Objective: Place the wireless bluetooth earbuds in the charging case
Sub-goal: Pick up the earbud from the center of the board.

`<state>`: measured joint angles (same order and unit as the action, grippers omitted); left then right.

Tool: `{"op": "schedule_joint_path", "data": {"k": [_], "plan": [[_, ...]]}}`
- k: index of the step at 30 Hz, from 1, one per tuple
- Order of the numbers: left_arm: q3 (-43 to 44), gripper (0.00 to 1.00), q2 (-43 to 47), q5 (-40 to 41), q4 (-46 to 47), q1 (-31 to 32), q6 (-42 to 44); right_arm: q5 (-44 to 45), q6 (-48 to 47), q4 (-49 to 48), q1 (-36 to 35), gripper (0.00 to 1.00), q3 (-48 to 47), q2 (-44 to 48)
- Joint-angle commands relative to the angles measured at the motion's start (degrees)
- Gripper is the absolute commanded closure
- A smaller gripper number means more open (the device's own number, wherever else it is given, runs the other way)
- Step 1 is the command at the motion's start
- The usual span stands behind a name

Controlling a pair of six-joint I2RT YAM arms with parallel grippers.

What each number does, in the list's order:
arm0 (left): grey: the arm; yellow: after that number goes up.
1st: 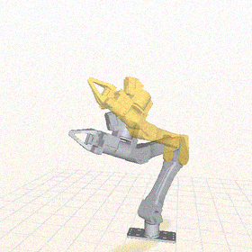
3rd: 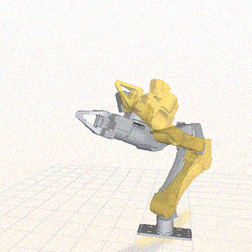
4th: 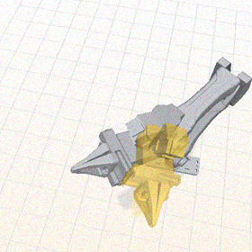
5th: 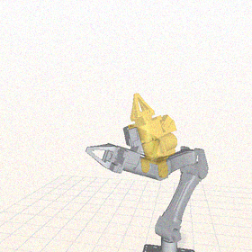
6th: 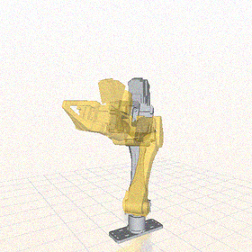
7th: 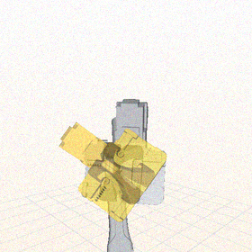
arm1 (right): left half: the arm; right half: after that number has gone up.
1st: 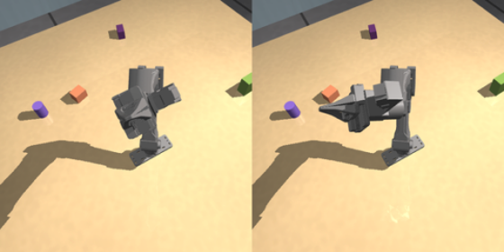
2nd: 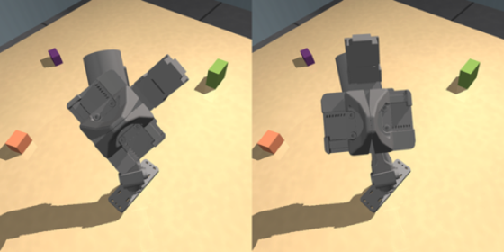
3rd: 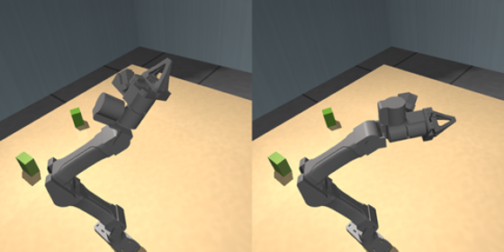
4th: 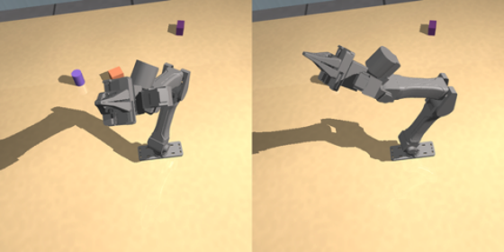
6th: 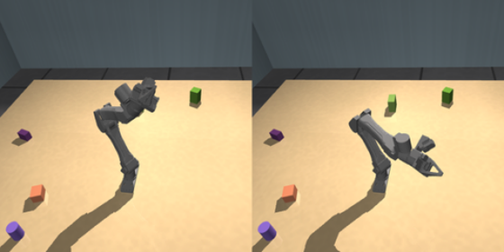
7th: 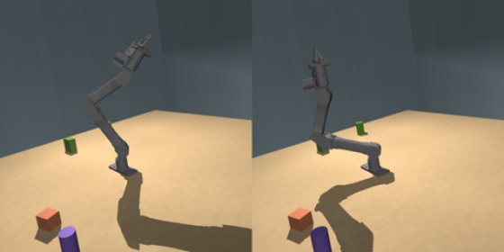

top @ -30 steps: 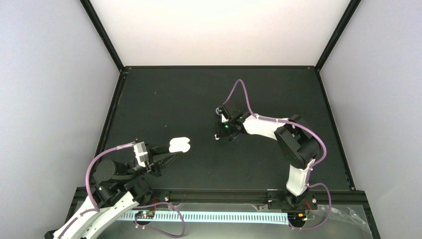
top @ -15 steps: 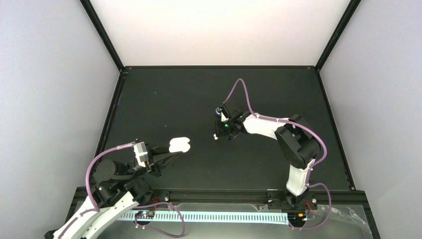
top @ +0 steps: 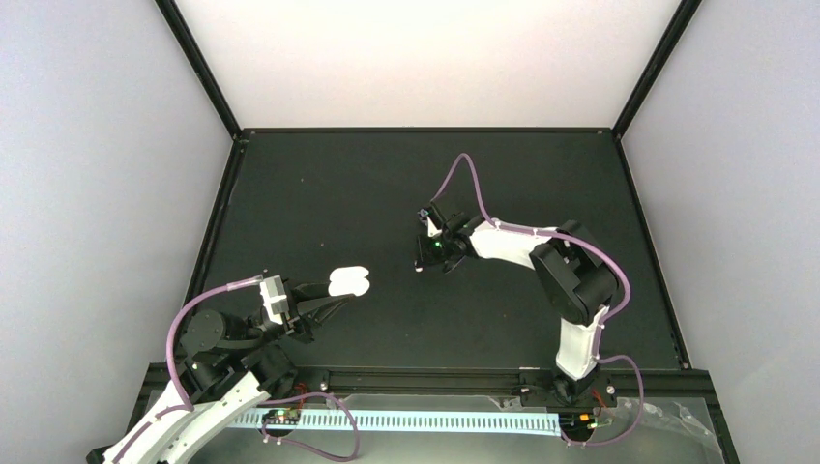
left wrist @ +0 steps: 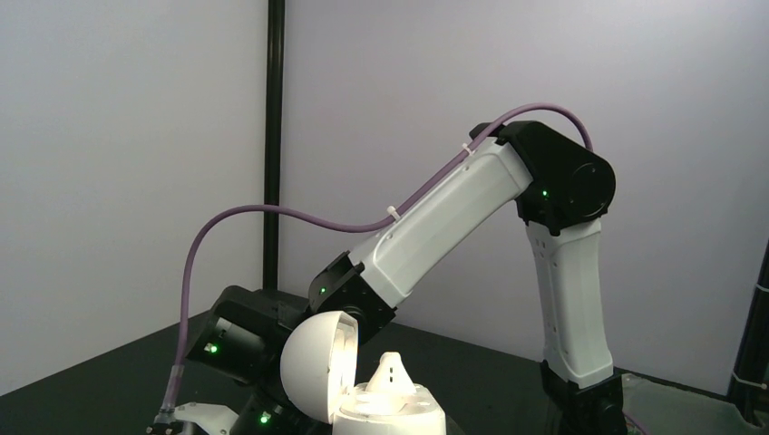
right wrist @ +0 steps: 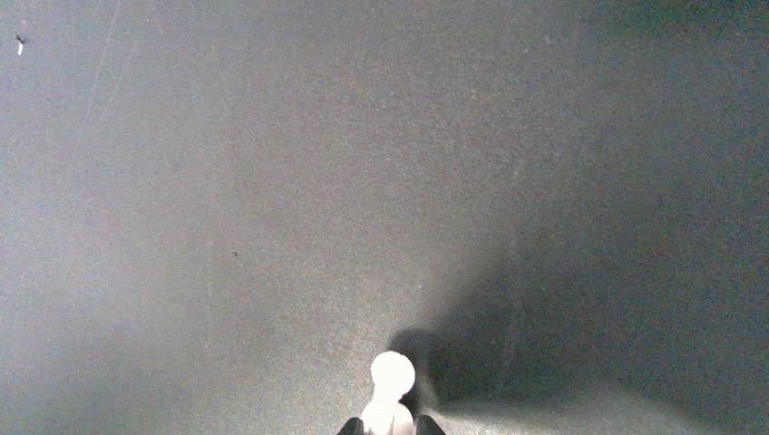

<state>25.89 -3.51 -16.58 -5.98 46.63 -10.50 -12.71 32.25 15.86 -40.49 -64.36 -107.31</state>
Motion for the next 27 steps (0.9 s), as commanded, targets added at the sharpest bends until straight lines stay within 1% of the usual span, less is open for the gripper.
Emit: {"op": "schedule_joint_path", "data": {"k": [1,6,13,23,27], "plan": [[0.72,0.98,-0.25,-0.03,0.87,0.14,0.79,-0.34,0.16,0.37,-0.19,0.86,-1.38,-1.65],[0.64,0.98,-0.36,-0.03,1.05,0.20,0.85,-0.54,0.18,0.42,-0.20,0.87,-1.78,-1.86],[0.74,0.98,-0.27,-0.03,0.84,0.13,0.83,-0.12,0.18,0.25,-0.20,0.99,-1.53,-1.91],[0.74,0.98,-0.10,-0.04,0.70,0.13,0.76,0.47,-0.32,-0.08,-0.20,0.99,-0.82,0.15],[0.74,0.99,0.08,0.14,0.62,0.13,0.75,0.82,-0.38,-0.47,-0.20,0.99,0.27,3.35]]}}
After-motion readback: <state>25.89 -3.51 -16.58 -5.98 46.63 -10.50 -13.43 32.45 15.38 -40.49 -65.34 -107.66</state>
